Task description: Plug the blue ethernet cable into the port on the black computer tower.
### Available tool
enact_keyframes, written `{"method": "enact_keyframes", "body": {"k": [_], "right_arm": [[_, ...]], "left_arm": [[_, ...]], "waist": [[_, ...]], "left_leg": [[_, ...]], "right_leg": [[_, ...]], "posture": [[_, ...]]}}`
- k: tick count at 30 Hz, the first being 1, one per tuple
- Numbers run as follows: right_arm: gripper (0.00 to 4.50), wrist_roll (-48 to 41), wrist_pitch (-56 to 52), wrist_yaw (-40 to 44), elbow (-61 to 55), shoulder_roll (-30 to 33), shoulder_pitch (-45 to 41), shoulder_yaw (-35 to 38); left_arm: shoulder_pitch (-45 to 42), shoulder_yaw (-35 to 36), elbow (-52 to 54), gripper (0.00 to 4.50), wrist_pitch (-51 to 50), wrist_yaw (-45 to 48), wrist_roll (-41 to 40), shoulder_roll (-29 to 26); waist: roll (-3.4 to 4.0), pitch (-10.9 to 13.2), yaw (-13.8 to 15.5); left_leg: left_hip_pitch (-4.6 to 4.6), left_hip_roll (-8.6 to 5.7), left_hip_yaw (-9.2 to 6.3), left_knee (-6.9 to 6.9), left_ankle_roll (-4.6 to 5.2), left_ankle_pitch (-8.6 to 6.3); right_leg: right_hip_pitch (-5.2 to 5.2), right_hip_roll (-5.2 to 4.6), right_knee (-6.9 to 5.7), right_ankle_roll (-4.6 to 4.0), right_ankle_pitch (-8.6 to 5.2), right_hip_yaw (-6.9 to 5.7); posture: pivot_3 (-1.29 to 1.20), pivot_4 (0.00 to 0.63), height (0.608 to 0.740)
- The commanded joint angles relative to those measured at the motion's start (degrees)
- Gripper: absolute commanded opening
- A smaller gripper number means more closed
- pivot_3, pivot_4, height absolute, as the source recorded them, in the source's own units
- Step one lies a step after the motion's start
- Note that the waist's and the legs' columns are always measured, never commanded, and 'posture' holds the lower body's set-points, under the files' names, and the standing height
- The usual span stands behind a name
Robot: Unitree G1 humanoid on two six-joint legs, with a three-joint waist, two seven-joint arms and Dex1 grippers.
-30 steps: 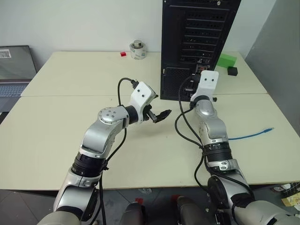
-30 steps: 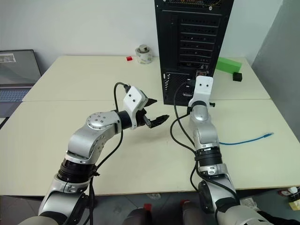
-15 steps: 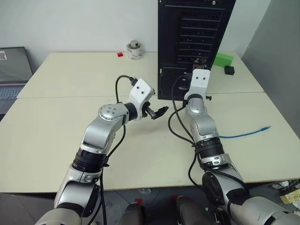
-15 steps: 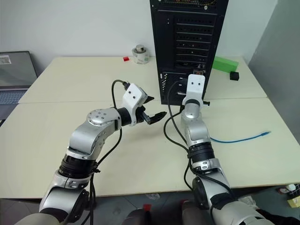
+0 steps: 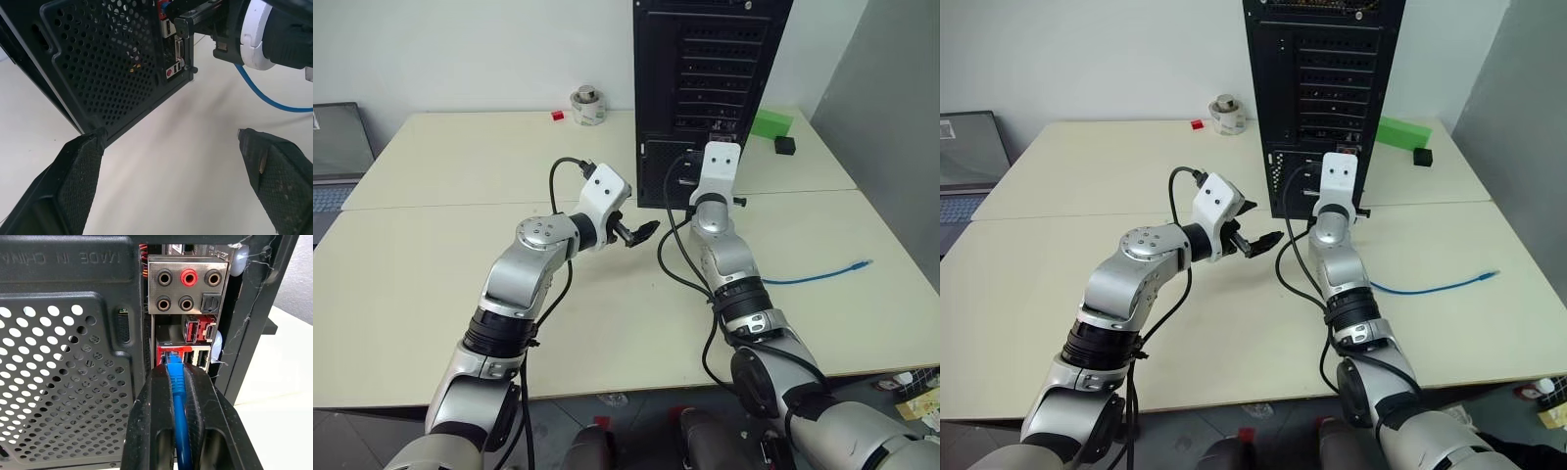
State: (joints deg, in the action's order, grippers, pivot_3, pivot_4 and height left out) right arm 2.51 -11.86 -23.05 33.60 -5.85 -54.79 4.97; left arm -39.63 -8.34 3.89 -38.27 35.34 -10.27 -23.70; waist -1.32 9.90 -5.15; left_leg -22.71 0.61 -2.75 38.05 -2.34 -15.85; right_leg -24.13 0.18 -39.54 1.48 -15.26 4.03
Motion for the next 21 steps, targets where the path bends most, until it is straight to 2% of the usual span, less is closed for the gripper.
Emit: {"method": "enact_keyframes", "body": {"k": [1, 3, 4, 7, 13, 21], "right_arm": [[0.02, -2.91, 3.60, 5.15, -3.72, -0.70, -0.44, -0.09], [0.72, -3.37, 3.60, 6.07, -5.06, -0.71, 0.94, -0.07], [0.81, -3.35, 3.48, 6.66, -5.77, -0.58, 1.75, -0.27], [1.54, -2.99, 3.11, 7.69, -7.17, -0.32, 3.16, -0.69], [2.70, -2.23, 0.79, 9.49, -12.11, 0.41, 6.08, -1.71], [4.29, -2.45, -7.75, 13.08, -30.95, 2.08, 15.78, -3.86]], "left_arm": [[-0.68, 1.24, 1.14, 4.50, 1.54, -0.75, 0.49, -0.35], [-0.48, 0.95, 1.14, 4.50, 1.83, -0.87, 0.76, -0.32], [-0.32, 0.70, 1.10, 4.50, 2.11, -0.90, 0.97, -0.33], [-0.07, 0.34, 0.93, 4.50, 2.65, -0.93, 1.21, -0.36], [-0.43, 0.46, -0.72, 4.50, 4.11, -1.42, 2.22, -0.20], [-0.59, 0.90, -2.26, 4.50, 4.77, -3.04, 3.30, 0.41]], "waist": [[0.00, 0.00, -0.12], [0.00, 0.00, -0.17], [0.00, 0.00, -0.17], [0.00, 0.00, -0.10], [0.00, 0.00, 0.22], [0.00, 0.00, 0.60]], "left_leg": [[0.01, 0.01, 0.01, 0.00, 0.00, 0.00], [0.02, 0.02, 0.02, 0.00, 0.00, 0.00], [0.02, 0.02, 0.01, -0.01, 0.00, 0.00], [-0.01, 0.04, -0.03, -0.05, 0.00, 0.00], [-0.07, -0.02, -0.04, -0.04, -0.01, 0.00], [-0.12, -0.04, -0.11, -0.03, -0.01, 0.00]], "right_leg": [[0.00, 0.01, -0.01, 0.00, 0.00, 0.00], [0.00, 0.01, -0.03, 0.00, 0.00, 0.02], [0.00, 0.01, -0.02, 0.00, 0.00, 0.02], [-0.02, 0.01, 0.00, 0.00, 0.00, -0.02], [-0.03, -0.06, 0.07, 0.00, 0.00, -0.03], [-0.03, -0.11, 0.10, 0.00, 0.00, -0.10]], "posture": [[0.00, 0.150, 0.740], [0.00, 0.150, 0.740], [0.00, 0.150, 0.740], [0.00, 0.150, 0.740], [0.00, 0.150, 0.740], [0.00, 0.150, 0.740]]}}
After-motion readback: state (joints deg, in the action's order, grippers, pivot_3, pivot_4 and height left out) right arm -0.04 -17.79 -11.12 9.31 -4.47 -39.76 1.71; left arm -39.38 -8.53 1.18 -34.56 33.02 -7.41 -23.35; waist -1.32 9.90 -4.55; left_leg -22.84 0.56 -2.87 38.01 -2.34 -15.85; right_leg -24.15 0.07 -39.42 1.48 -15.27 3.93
